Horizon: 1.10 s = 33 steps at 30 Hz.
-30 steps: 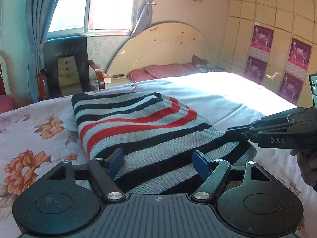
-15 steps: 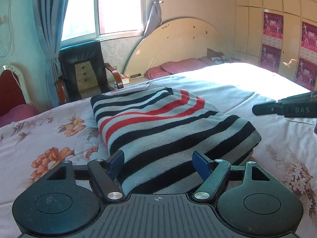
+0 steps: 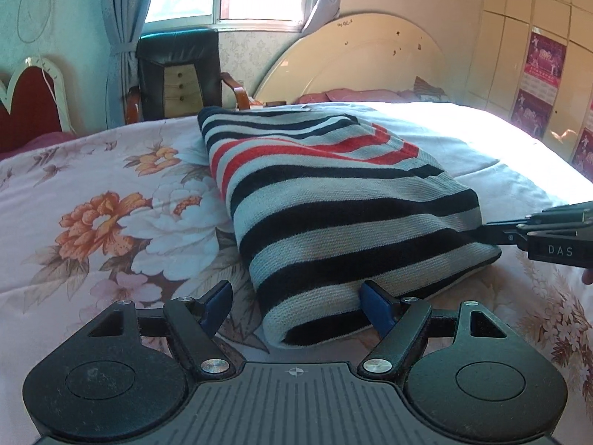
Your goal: Fold small clothes
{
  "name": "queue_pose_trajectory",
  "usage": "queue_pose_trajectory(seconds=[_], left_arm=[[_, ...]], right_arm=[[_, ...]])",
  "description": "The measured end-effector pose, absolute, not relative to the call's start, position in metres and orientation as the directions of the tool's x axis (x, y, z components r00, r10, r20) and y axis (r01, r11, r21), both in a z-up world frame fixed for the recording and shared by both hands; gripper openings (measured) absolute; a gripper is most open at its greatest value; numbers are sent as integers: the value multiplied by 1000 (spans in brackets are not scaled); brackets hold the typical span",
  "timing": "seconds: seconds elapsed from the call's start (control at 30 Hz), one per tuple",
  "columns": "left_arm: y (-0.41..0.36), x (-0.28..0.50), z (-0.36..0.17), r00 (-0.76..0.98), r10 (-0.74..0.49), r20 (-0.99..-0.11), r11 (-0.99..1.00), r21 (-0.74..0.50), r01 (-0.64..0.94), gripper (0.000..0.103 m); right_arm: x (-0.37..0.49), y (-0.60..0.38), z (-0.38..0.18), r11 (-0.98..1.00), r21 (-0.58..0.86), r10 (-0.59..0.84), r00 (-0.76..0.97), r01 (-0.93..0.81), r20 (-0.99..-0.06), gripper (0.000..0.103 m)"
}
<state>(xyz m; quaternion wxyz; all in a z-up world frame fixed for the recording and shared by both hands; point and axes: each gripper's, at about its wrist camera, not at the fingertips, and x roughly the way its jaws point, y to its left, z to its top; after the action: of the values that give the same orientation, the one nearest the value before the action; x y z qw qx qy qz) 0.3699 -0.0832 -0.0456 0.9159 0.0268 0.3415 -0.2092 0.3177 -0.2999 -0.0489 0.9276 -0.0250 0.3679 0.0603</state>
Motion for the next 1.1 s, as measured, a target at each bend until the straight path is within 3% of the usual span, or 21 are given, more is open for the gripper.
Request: queue_pose_trajectory(seconds=[0.1,0.3,0.33,0.37,0.43,0.53,0.73,0.87,1.1], left_arm=[[-76,375,-55,671,-388,-631,913,-161,376,76],[-70,373,-43,657,-390,-645,911,-167,377,77],[-66,369,-36,671,-395,-627,909,-163,383,77],[-62,368,-30,681,-404,-611,907,-168,387,78],[-54,374,-22,685,-426,-591,901,-211,378,90],[-46,392,-18,671,-477,-567,879,-313,361,91],[-34,440,-46,540,-658,-525,718,-655,237,89],[-36,457,-58,509,-672,-539,705,-675,216,81],[-37,484,-76,477,-692,-541,685,-701,198,79]], right_arm=[[317,-308,-61,993,43,112,728,-114,-677,14],[318,-309,-57,995,69,102,719,-75,-687,18],[317,-315,-50,993,102,110,714,-54,-691,28],[314,-323,-42,987,159,133,724,-32,-676,50],[306,-341,-30,958,285,209,761,-33,-614,71],[317,-362,-27,901,433,299,739,-12,-604,68],[360,-383,-50,788,614,431,668,50,-607,67],[384,-398,-78,690,715,507,628,115,-590,65],[413,-396,-94,635,768,602,574,77,-555,58]])
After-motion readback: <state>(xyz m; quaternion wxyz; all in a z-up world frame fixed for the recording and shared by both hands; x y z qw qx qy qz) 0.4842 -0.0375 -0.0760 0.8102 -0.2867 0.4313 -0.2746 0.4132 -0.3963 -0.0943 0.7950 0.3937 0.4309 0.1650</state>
